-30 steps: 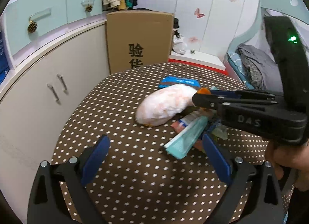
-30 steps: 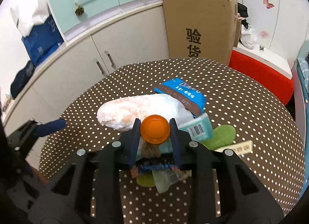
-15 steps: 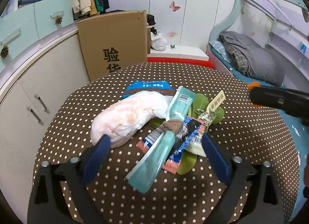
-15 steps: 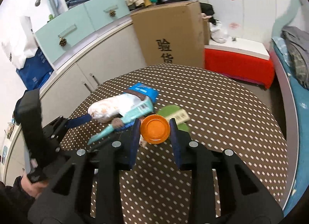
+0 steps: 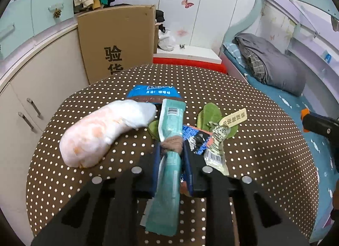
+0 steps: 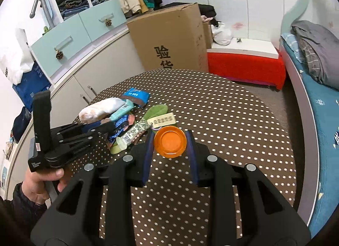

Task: Collect trash
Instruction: 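Carry the orange-capped bottle and teal tube to the wastebasket and release both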

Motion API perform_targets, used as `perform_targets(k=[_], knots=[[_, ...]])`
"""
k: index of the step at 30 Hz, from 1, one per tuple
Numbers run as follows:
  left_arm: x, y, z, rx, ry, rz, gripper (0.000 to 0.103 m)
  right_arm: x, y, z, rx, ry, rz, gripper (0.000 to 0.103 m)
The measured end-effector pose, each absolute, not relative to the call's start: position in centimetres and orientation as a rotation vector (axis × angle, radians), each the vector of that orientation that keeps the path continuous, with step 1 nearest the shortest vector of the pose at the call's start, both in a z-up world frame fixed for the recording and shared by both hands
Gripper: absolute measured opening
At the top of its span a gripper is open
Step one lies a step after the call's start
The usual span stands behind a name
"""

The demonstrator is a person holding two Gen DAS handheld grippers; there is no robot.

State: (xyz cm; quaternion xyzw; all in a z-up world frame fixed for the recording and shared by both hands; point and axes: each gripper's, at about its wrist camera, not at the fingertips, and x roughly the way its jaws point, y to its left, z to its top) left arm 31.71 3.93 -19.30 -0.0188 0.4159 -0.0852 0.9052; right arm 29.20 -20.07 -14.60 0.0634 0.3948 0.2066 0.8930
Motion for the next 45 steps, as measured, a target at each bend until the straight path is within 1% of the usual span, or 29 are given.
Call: perform_targets(k=[6,11,20,27,36,45], knots=[[30.0,3.3,-17.5,-0.033,0.824,-0.185,0.02,28.1,-22.5,-13.8,0.153,0.787,0.406,0.03],[28.7,1.7,-14.8,-0.023,0.772,-0.218,0.02,27.1,-24.9,-12.8,0.168,0.753,0.379,0.03],[27.5,-4.9,-10.4,0.023,0.682,-0.321,0.02,24.5,-32.2,-10.4,0.222,0.661,0.275,0.03],[27.1,-11.1,-8.5,0.04,0.64,-0.43,0.02,22.0,-39.2,-9.5,0.285,0.606,0.151,0.03],[26.8,-19.3,-7.9,0.054,0.627,-0.552,0.02,19.2,-46.6,-10.7,0.402,0.571,-0.001,0.03],[27.4,-26.3,-10.1,0.066,0.698,-0.632,0.02,19.4,-50.9,-15.0,0.476,0.641,-0.073,0.03]])
